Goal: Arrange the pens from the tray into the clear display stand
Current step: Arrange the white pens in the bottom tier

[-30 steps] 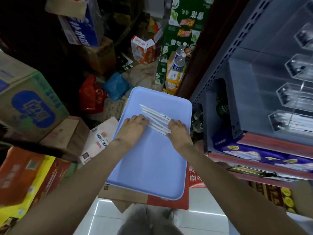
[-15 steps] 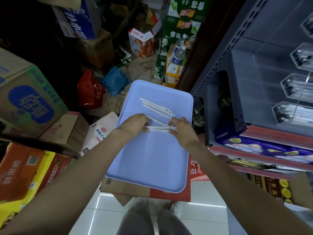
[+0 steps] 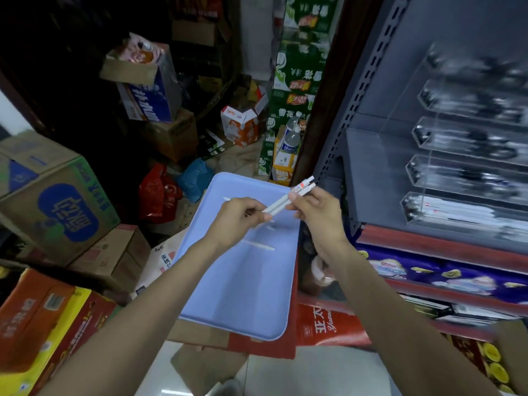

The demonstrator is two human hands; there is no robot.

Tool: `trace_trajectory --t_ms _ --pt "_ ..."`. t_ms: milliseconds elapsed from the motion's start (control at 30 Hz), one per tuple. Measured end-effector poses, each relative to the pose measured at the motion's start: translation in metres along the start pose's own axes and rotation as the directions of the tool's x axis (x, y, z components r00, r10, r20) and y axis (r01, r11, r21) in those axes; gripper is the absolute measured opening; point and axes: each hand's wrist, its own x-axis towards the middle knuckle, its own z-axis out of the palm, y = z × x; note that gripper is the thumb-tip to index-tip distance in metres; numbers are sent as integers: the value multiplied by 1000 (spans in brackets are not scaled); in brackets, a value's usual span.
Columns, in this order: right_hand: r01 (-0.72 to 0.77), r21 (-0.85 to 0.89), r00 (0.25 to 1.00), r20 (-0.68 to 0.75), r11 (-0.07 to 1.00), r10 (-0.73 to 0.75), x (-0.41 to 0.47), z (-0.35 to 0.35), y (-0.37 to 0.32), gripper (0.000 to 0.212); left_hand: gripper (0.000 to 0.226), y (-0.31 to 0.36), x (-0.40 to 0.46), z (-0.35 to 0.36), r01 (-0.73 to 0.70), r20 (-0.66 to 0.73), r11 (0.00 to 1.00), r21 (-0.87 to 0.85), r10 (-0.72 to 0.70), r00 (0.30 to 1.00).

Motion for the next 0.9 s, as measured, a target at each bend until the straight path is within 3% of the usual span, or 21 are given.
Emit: trace_trajectory --t_ms 133,233,300,400,467,567,700,900 --pt "170 -6 985 -15 985 -170 -13 -48 -46 6 12 69 9 24 -96 -4 991 -92 96 995" --pt "343 -164 938 3 925 -347 -24 -106 -81 15 6 132 18 52 -183 43 964 -194 194 980" --pt "428 -365 894 38 827 -446 -30 -152 -99 17 22 176 24 73 -269 -49 924 -270 266 963" --pt "435 -678 852 98 593 -514 -37 -225 -117 23 23 242 25 111 -401 -153 835 -375 371 916" --pt "416 -788 838 137 454 -528 -42 -269 -123 17 18 274 27 144 -440 -133 810 -387 424 896" --pt "399 -846 838 181 353 -516 -48 -324 -121 9 7 303 28 195 -445 -103 803 -397 443 891" --pt "408 -834 850 200 371 -487 -47 -380 -112 11 12 315 31 246 -415 -126 812 -411 400 908" --pt "360 -699 870 12 617 -494 -31 -441 -94 10 20 299 46 282 -239 -182 838 -491 169 969"
